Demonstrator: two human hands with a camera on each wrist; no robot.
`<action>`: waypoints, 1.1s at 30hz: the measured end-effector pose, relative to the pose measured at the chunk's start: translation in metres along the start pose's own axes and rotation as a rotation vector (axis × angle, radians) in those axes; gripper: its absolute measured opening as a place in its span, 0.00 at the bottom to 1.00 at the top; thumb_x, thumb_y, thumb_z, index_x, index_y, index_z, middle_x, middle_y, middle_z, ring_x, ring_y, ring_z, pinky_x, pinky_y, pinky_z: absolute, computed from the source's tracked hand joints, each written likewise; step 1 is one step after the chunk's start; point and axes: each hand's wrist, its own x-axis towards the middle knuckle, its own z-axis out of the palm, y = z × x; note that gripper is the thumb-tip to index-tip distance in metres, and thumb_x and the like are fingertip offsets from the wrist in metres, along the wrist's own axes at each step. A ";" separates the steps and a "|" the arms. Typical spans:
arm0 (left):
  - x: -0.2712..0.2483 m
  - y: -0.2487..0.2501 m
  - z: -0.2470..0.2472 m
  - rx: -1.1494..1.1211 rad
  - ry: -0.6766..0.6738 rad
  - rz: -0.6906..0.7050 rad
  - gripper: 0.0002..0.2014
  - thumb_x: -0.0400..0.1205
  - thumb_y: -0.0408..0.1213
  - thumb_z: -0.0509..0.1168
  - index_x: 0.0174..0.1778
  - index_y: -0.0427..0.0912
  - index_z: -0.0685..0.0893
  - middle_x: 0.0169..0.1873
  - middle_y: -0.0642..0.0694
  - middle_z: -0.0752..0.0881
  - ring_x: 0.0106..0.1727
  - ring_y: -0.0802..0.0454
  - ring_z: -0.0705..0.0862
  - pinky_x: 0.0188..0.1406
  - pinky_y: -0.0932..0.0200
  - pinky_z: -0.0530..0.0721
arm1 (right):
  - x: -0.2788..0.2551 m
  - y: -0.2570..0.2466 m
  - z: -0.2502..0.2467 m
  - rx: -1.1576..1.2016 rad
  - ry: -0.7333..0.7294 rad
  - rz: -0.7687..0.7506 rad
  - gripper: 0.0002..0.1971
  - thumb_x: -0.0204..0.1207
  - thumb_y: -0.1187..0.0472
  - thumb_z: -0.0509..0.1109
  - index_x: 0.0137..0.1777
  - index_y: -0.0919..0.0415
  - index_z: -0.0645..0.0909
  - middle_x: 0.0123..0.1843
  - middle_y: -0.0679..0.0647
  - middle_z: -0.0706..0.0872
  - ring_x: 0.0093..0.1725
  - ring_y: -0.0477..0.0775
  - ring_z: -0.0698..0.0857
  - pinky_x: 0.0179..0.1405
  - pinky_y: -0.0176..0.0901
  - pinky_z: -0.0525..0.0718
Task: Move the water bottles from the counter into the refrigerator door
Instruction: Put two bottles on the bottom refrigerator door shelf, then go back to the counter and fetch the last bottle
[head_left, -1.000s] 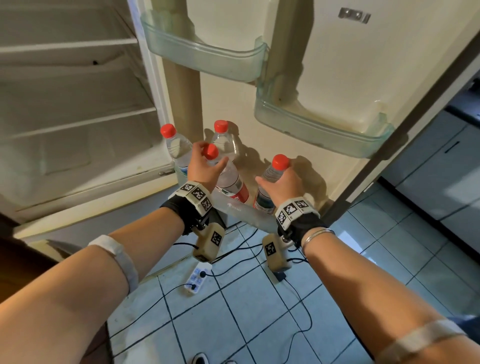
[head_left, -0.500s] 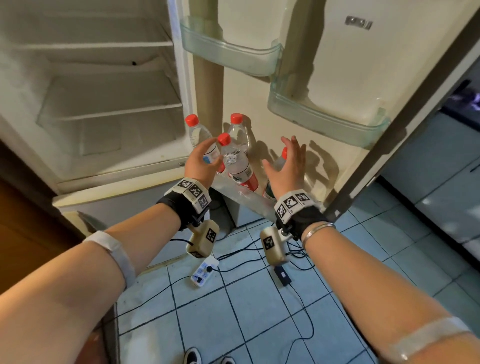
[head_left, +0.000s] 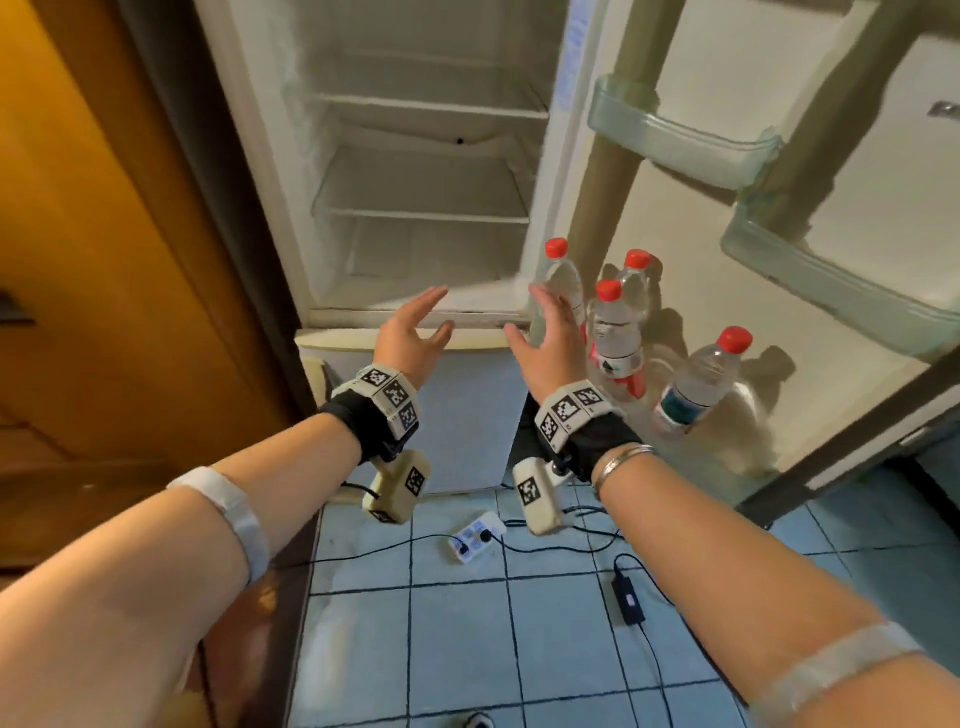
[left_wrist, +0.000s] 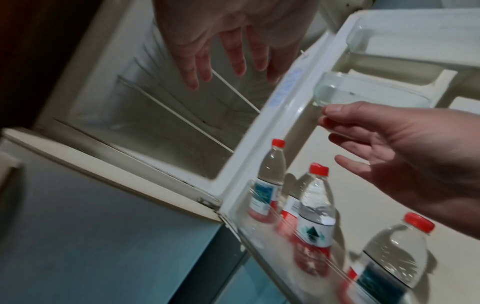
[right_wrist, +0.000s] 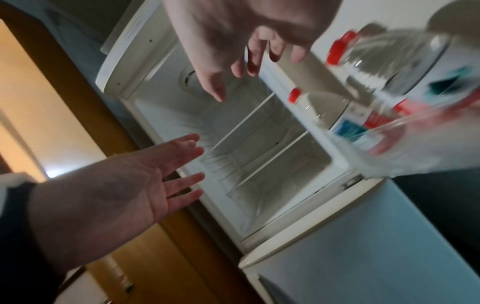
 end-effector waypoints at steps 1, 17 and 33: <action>-0.004 -0.004 -0.016 0.003 0.025 -0.011 0.22 0.79 0.36 0.67 0.70 0.49 0.77 0.71 0.48 0.78 0.74 0.53 0.74 0.76 0.58 0.67 | -0.002 -0.009 0.013 0.012 -0.030 -0.007 0.26 0.74 0.63 0.71 0.71 0.65 0.72 0.73 0.62 0.75 0.76 0.61 0.70 0.76 0.51 0.67; -0.109 -0.046 -0.212 0.345 0.504 -0.218 0.22 0.82 0.41 0.62 0.74 0.51 0.72 0.73 0.50 0.75 0.75 0.54 0.71 0.67 0.67 0.65 | -0.056 -0.169 0.163 0.214 -0.582 -0.281 0.25 0.80 0.53 0.62 0.77 0.52 0.65 0.81 0.51 0.65 0.81 0.53 0.61 0.78 0.52 0.64; -0.326 -0.014 -0.258 0.392 1.122 -0.579 0.23 0.81 0.36 0.64 0.74 0.49 0.73 0.74 0.47 0.74 0.75 0.50 0.72 0.73 0.62 0.67 | -0.215 -0.266 0.190 0.425 -1.161 -0.825 0.25 0.79 0.59 0.65 0.75 0.61 0.67 0.77 0.58 0.72 0.79 0.58 0.67 0.78 0.48 0.65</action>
